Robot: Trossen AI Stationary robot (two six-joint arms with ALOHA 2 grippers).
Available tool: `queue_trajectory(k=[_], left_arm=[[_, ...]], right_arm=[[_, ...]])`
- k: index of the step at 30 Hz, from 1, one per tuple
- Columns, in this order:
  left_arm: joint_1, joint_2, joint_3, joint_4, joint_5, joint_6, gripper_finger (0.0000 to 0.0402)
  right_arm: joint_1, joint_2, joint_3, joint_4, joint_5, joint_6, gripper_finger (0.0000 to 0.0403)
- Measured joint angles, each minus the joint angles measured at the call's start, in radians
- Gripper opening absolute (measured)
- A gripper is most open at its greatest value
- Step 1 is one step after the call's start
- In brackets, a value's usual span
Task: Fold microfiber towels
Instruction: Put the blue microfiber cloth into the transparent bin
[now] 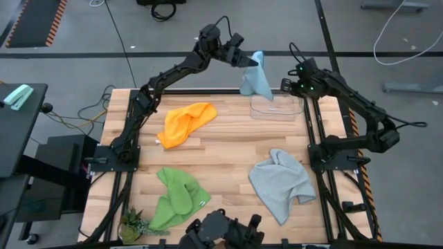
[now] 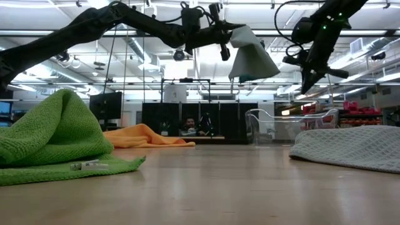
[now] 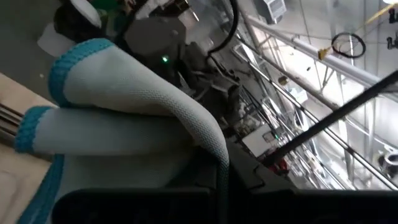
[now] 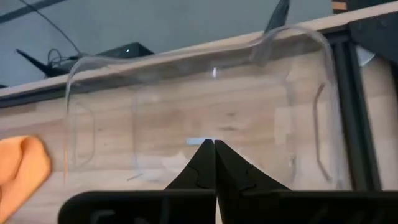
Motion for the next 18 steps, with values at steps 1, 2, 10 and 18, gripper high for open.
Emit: queue_trajectory(k=[1, 2, 10, 18], left_arm=[[0.000, 0.000, 0.000, -0.002, 0.010, 0.000, 0.0011], [0.000, 0.000, 0.000, -0.004, 0.017, 0.000, 0.0011], [0.000, 0.000, 0.000, -0.003, 0.020, 0.008, 0.0011], [-0.008, 0.000, 0.000, -0.003, 0.022, 0.002, 0.0011]], right_arm=[[0.004, 0.000, 0.000, -0.014, 0.006, 0.021, 0.0000], [0.019, -0.002, 0.000, -0.033, 0.032, 0.037, 0.0000], [0.183, 0.024, 0.000, -0.003, 0.149, 0.087, 0.0000], [0.283, 0.032, 0.000, 0.116, 0.078, -0.040, 0.0001]])
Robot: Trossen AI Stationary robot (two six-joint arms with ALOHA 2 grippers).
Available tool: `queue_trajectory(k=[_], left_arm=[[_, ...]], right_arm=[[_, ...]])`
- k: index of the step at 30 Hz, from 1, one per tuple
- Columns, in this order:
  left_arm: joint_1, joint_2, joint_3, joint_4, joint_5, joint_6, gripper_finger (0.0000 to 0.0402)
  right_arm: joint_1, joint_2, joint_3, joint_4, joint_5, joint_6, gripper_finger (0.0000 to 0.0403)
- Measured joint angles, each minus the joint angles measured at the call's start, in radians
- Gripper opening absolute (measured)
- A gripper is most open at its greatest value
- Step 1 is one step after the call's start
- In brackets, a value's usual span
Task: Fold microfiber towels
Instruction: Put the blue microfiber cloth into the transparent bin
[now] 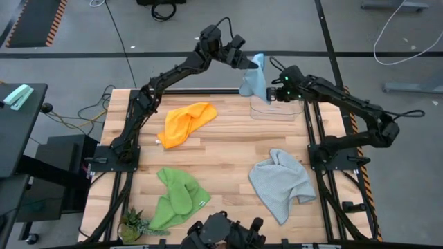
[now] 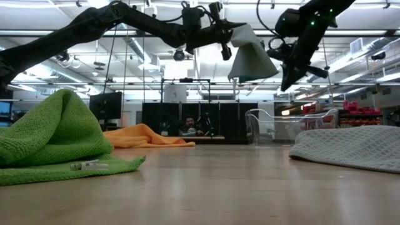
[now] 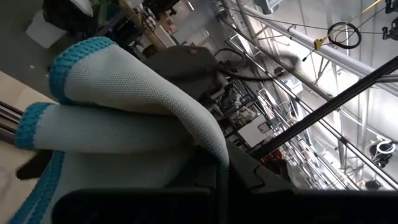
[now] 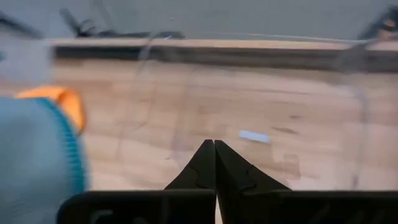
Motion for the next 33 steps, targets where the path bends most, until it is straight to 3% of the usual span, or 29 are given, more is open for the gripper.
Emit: queue_trajectory(k=[6, 11, 17, 22, 26, 33], left_arm=[[-0.006, 0.000, 0.000, 0.000, 0.002, 0.004, 0.0011], [-0.006, 0.000, 0.000, 0.000, 0.008, 0.006, 0.0011], [-0.006, 0.000, 0.000, 0.000, 0.011, 0.007, 0.0011], [-0.006, 0.000, 0.000, 0.000, 0.012, 0.012, 0.0011], [-0.006, 0.000, 0.000, 0.000, 0.013, 0.018, 0.0010], [-0.010, 0.000, 0.000, -0.002, 0.024, 0.037, 0.0010]], right_arm=[[0.072, -0.048, 0.000, -0.091, -0.116, -0.097, 0.0001], [0.123, -0.090, 0.000, -0.257, -0.193, -0.071, 0.0001], [0.220, -0.215, 0.000, -0.553, -0.008, 0.026, 0.0001], [0.289, -0.346, 0.000, -0.602, 0.141, 0.255, 0.0001], [0.246, -0.364, -0.001, -0.663, 0.240, 0.327, 0.0000], [0.072, -0.341, -0.132, -0.600, 0.193, 0.253, 0.0000]])
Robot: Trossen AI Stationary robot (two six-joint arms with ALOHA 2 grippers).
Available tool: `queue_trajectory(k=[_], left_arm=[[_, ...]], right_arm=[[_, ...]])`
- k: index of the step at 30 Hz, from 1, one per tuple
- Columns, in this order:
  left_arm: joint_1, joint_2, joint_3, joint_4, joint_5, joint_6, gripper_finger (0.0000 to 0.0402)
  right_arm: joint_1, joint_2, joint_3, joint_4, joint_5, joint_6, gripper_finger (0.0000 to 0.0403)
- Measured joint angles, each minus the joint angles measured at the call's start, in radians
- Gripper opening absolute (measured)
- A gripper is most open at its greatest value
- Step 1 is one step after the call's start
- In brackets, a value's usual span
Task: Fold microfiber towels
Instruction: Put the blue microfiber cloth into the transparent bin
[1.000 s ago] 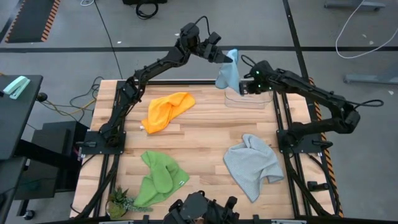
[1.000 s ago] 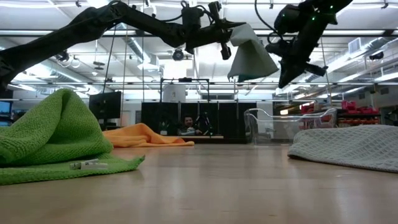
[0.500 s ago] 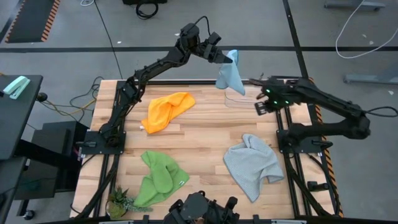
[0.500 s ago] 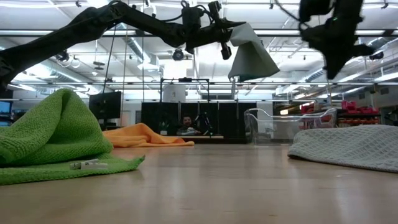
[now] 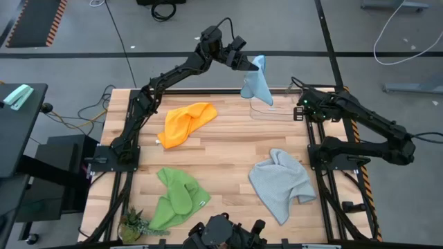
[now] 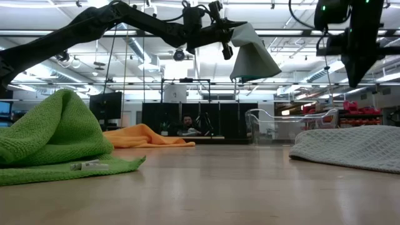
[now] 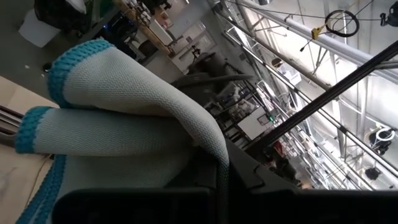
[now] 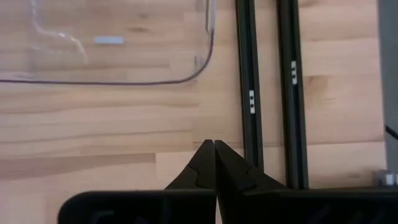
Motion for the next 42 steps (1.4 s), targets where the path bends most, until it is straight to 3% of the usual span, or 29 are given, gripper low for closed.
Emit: queue_trajectory(k=[6, 13, 24, 42], left_arm=[[-0.011, 0.000, 0.000, -0.002, 0.003, -0.002, 0.0010], [-0.023, 0.000, 0.000, -0.007, 0.007, 0.003, 0.0010], [-0.028, 0.000, 0.000, -0.008, 0.019, 0.010, 0.0010], [-0.008, 0.000, 0.000, -0.010, 0.037, 0.023, 0.0010]], right_arm=[[-0.111, 0.001, -0.096, 0.056, -0.042, -0.071, 0.0000], [-0.246, 0.001, -0.158, 0.161, -0.203, -0.155, 0.0000], [-0.467, 0.004, -0.172, 0.231, -0.328, -0.250, 0.0000], [-0.519, 0.135, -0.172, 0.427, -0.335, -0.122, 0.0000]])
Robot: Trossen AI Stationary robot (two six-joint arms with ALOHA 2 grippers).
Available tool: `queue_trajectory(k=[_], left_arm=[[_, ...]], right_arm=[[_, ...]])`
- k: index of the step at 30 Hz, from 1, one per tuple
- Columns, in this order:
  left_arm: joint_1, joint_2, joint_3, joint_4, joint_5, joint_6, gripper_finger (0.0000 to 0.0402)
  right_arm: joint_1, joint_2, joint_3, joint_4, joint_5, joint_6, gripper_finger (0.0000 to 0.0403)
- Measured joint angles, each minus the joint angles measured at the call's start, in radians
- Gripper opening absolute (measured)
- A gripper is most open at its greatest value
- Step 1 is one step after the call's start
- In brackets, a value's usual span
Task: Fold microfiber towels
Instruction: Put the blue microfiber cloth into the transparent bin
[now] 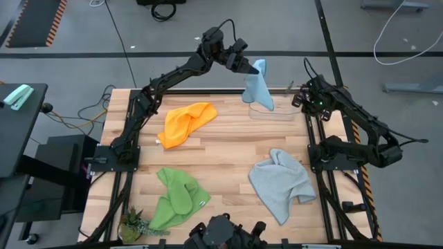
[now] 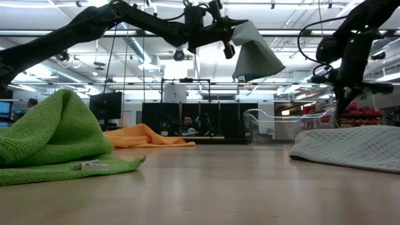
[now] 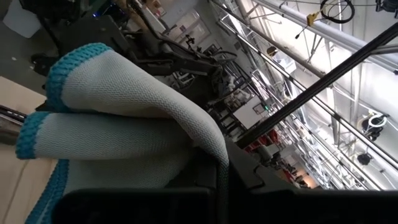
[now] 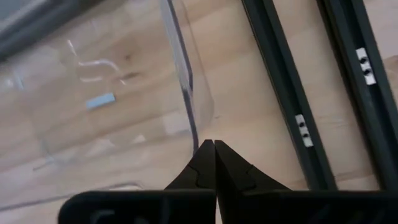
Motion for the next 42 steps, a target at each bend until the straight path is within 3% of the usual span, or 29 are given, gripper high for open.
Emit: queue_trajectory(k=[6, 15, 23, 30, 35, 42], left_arm=[[0.033, 0.000, 0.000, 0.000, 0.014, 0.010, 0.0010], [0.072, 0.000, 0.000, -0.020, 0.026, 0.023, 0.0010], [0.078, 0.000, 0.000, -0.296, 0.024, 0.244, 0.0010], [0.085, 0.000, 0.000, -0.440, -0.083, 0.346, 0.0010], [0.071, 0.023, 0.003, -0.410, -0.214, 0.343, 0.0010], [0.031, 0.131, -0.002, -0.277, -0.264, 0.184, 0.0010]], right_arm=[[0.036, 0.000, 0.000, 0.057, 0.001, 0.058, 0.0000], [0.219, 0.034, 0.001, 0.211, 0.027, 0.178, 0.0000], [0.407, 0.180, 0.001, 0.311, 0.042, 0.216, 0.0000], [0.495, 0.171, 0.022, 0.389, 0.064, 0.188, 0.0000], [0.562, 0.123, 0.059, 0.391, 0.111, 0.176, 0.0000], [0.635, 0.046, 0.130, 0.391, 0.170, 0.147, 0.0000]])
